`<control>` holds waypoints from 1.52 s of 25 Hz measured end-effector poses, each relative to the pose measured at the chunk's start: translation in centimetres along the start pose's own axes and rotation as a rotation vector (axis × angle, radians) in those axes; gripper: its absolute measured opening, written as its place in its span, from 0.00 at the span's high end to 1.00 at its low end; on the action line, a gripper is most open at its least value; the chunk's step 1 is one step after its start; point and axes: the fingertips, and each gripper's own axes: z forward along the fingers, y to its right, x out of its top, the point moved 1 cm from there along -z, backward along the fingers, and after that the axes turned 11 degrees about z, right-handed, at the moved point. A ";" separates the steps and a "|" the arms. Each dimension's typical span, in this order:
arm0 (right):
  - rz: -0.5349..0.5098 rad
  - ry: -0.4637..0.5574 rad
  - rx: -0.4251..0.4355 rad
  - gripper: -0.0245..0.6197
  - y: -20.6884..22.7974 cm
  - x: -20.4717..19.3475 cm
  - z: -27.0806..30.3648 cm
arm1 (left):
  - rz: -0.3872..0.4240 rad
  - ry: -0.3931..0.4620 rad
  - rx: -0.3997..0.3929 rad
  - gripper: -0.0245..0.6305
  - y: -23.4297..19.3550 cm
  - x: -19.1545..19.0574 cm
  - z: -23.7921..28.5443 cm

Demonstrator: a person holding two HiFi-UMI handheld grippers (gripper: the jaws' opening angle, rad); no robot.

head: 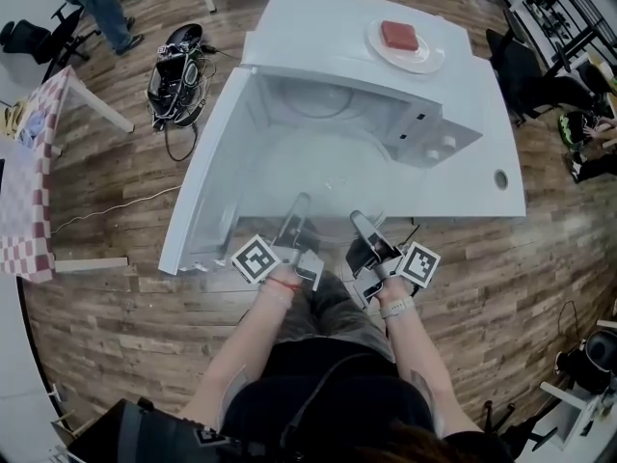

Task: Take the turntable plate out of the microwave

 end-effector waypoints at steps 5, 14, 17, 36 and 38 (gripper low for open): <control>-0.003 0.009 0.005 0.89 -0.2 -0.9 -0.8 | 0.004 -0.009 -0.013 0.88 0.4 -0.3 -0.9; -0.002 0.023 0.012 0.89 -0.4 -2.4 -1.8 | -0.010 -0.021 -0.024 0.89 1.0 -0.7 -2.4; -0.003 0.027 0.015 0.89 -0.5 -2.7 -2.2 | 0.002 -0.028 -0.027 0.89 1.1 -0.9 -2.7; -0.020 0.050 0.025 0.89 -0.9 -4.4 -4.7 | -0.007 -0.049 -0.048 0.89 2.1 -2.5 -4.8; -0.022 0.050 0.026 0.89 -0.9 -4.5 -4.9 | -0.007 -0.051 -0.049 0.89 2.1 -2.6 -5.0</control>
